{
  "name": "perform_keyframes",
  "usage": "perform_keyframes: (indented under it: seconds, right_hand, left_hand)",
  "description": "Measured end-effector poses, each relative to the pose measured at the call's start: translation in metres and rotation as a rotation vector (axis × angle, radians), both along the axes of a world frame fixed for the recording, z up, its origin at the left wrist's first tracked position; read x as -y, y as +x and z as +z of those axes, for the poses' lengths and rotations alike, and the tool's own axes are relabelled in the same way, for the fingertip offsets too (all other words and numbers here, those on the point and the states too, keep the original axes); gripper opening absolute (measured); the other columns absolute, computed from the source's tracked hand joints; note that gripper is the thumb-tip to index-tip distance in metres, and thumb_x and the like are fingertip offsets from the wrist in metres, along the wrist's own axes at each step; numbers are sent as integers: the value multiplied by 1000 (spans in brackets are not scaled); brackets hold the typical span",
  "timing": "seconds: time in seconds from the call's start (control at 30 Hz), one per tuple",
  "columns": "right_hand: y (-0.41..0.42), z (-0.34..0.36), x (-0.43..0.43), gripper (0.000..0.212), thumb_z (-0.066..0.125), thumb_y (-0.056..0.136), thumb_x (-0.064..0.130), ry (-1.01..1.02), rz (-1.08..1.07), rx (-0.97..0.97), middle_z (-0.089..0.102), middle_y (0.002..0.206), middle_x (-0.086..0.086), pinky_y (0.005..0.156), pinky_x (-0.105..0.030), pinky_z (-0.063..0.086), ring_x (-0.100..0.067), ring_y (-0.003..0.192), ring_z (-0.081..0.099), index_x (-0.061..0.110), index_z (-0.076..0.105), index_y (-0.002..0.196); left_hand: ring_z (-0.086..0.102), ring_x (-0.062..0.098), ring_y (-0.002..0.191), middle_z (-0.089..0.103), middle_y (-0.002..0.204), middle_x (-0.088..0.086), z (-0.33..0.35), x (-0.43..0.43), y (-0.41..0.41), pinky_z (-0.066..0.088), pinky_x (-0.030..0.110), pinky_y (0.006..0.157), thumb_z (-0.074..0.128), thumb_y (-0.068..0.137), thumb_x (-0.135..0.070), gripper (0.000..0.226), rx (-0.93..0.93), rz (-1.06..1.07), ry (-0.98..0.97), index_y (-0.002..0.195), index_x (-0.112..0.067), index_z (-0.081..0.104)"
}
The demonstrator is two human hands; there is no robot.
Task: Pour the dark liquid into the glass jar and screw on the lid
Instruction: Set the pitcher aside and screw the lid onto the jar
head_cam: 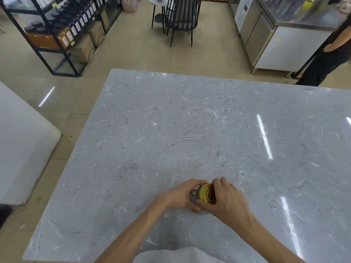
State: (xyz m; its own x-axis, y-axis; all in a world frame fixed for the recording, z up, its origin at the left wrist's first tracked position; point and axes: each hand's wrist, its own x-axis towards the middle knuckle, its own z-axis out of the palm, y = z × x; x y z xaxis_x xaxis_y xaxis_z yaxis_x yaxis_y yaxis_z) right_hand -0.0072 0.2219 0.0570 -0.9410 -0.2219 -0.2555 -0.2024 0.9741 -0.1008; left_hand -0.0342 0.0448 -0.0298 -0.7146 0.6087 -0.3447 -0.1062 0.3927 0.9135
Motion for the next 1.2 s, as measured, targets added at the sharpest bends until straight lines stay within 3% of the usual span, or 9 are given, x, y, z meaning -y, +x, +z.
perform_keyframes:
  seconds: [0.07,0.13,0.2,0.3,0.4,0.57,0.9,1.0,1.2]
  right_hand:
    - [6,-4,7,73,34,71,88,78,-114,-74,46,84,7,55,-25,38,-14,71,57,20,44,95]
    - [11,-6,13,77,24,70,92,133,-166,-119,47,80,5,50,-25,40,-14,63,56,20,41,91]
    - [12,-8,13,76,29,70,92,109,-193,-112,48,84,5,53,-25,44,-14,71,58,21,42,94]
    - [9,-8,9,64,50,78,75,9,-96,-41,49,100,5,72,-25,47,-16,91,52,21,47,113]
    - [-5,3,-2,61,61,80,49,-28,242,36,49,117,4,83,-24,44,-17,105,45,26,41,133]
    - [-34,24,-17,69,72,82,13,-105,652,256,39,145,9,98,-31,46,-15,127,34,34,40,140]
    - [-42,33,-18,70,55,75,-17,-152,1007,265,43,148,7,111,-10,17,-11,145,17,23,54,133]
    - [-44,44,-17,70,52,71,-19,-148,1111,240,47,145,2,115,-12,7,-17,144,23,19,56,130]
    - [-43,39,-24,68,64,89,18,-99,694,166,40,143,2,100,-26,42,-20,128,37,30,31,147]
  left_hand:
    - [56,20,131,56,135,-6,-7,-10,23,49,42,114,91,65,-41,80,-67,206,94,125,-72,48]
    - [64,28,114,67,118,0,-16,-22,37,53,55,101,93,67,-35,65,-138,339,125,123,-43,63]
    - [68,28,97,71,103,0,-20,-31,44,55,57,88,90,67,-35,54,-236,407,74,114,-22,65]
    - [65,6,98,69,109,-19,-19,-32,48,54,41,95,83,65,-42,58,-234,445,55,116,-29,59]
    - [68,1,93,70,104,-26,-19,-22,38,54,24,83,85,64,-45,57,-202,377,91,116,-39,63]
    - [54,-26,116,55,123,-55,-20,1,14,45,-2,88,96,69,-32,88,-60,96,2,127,-75,46]
    - [56,-6,113,63,125,-28,-13,4,-30,42,11,93,95,71,-28,87,-6,-214,-206,140,-49,48]
    - [55,-6,105,61,115,-26,-7,0,-42,41,6,84,94,73,-23,81,16,-319,-259,140,-38,52]
    - [50,-3,117,52,133,-20,-9,0,-52,38,9,94,93,73,-23,92,35,-313,-231,151,-34,44]
